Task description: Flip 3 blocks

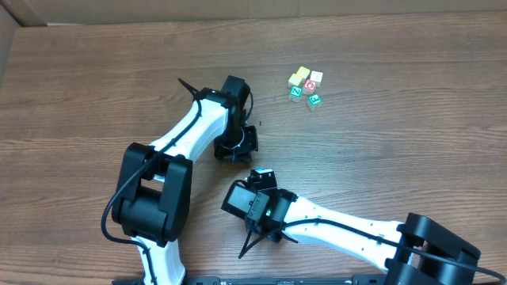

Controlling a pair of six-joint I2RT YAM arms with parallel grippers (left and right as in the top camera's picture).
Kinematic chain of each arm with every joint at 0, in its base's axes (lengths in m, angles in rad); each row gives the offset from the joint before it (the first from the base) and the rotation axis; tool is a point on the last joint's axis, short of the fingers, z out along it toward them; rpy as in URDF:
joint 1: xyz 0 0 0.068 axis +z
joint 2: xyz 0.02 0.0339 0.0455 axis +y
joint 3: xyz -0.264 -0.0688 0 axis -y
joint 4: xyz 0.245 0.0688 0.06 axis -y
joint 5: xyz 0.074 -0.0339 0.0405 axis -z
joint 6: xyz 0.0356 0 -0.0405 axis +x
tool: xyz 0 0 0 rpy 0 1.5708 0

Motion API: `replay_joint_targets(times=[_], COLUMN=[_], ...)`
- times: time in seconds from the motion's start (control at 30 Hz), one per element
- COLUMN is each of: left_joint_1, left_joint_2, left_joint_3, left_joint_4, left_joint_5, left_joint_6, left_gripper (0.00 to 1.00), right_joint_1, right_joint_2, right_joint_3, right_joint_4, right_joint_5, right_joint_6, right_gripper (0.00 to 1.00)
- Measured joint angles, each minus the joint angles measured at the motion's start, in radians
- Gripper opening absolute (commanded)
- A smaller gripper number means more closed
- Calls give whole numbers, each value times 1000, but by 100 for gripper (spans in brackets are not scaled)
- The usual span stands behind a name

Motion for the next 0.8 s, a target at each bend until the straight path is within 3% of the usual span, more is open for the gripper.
replay_joint_targets(times=[0.4, 0.8], left_joint_1=[-24, -48], left_joint_2=[0, 0], left_joint_3=[1, 1], left_joint_4=[11, 11], left_joint_5=[6, -17], left_joint_6=[0, -5], left_gripper=[4, 4], right_joint_1=[0, 0], right_joint_2=[0, 0], right_joint_3=[-97, -100], right_joint_4=[141, 151], right_joint_5=[18, 18], right_joint_6=[-2, -2], right_gripper=[4, 4])
